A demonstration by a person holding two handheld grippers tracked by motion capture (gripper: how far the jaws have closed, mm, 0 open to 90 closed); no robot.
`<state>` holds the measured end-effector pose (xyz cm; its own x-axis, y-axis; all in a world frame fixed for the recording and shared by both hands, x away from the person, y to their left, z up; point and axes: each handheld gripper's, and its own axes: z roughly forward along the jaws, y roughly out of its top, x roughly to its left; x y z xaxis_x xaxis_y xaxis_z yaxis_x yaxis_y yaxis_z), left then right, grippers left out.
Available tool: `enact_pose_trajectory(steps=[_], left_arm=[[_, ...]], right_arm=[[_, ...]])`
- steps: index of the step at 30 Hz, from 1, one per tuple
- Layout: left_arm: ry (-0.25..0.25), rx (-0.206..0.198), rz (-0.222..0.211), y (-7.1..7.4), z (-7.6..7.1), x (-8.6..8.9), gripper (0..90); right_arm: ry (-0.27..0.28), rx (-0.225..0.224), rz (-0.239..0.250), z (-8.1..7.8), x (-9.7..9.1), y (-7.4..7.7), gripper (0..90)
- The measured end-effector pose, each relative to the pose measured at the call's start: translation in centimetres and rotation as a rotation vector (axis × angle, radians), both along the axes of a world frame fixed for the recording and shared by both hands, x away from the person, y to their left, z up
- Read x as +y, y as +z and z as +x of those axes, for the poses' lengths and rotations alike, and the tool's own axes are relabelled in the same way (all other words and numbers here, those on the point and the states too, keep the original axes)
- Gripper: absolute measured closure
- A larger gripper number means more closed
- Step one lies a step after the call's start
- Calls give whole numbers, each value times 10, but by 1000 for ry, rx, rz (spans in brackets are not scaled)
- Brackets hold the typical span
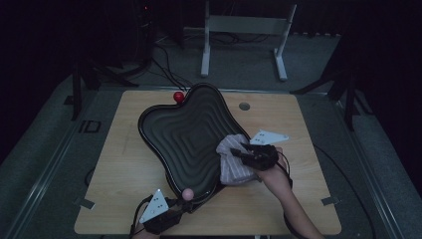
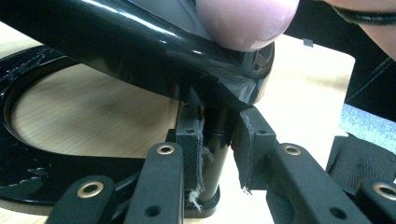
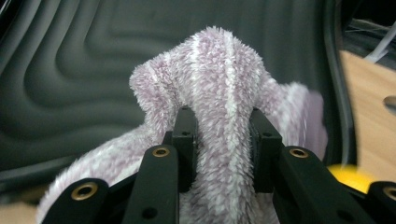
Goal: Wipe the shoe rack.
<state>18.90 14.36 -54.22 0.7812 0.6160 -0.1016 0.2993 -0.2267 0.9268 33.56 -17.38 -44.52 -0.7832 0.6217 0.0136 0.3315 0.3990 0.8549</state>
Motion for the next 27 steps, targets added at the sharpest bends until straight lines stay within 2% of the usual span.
enact_pose_trajectory(steps=[5, 8, 9, 12, 15, 17, 20, 23, 25, 27], left_arm=[[-1, 1, 0, 0, 0, 0, 738], [-2, 2, 1, 0, 0, 0, 738], [-2, 1, 0, 0, 0, 0, 738], [-1, 2, 2, 0, 0, 0, 738], [1, 1, 0, 0, 0, 0, 738], [2, 3, -1, 0, 0, 0, 738], [3, 4, 0, 0, 0, 0, 738], [1, 5, 0, 0, 0, 0, 738], [0, 4, -1, 0, 1, 0, 738], [0, 6, -6, 0, 1, 0, 738]], right_arm=[[-32, -22, 22, 26, 5, 18, 696], [-48, -16, 22, 43, 7, 22, 695], [-73, -14, 17, 49, 7, 23, 695], [-85, 12, 7, 58, 9, 21, 695], [-87, 16, -19, 57, 11, 19, 696], [-83, 37, -16, 55, 13, 15, 698], [-81, 16, -40, 47, 15, 13, 701], [-51, 12, -70, 39, 22, 12, 701], [-33, 33, -64, 35, 23, 11, 702], [-25, 32, -63, 32, 24, 10, 702]])
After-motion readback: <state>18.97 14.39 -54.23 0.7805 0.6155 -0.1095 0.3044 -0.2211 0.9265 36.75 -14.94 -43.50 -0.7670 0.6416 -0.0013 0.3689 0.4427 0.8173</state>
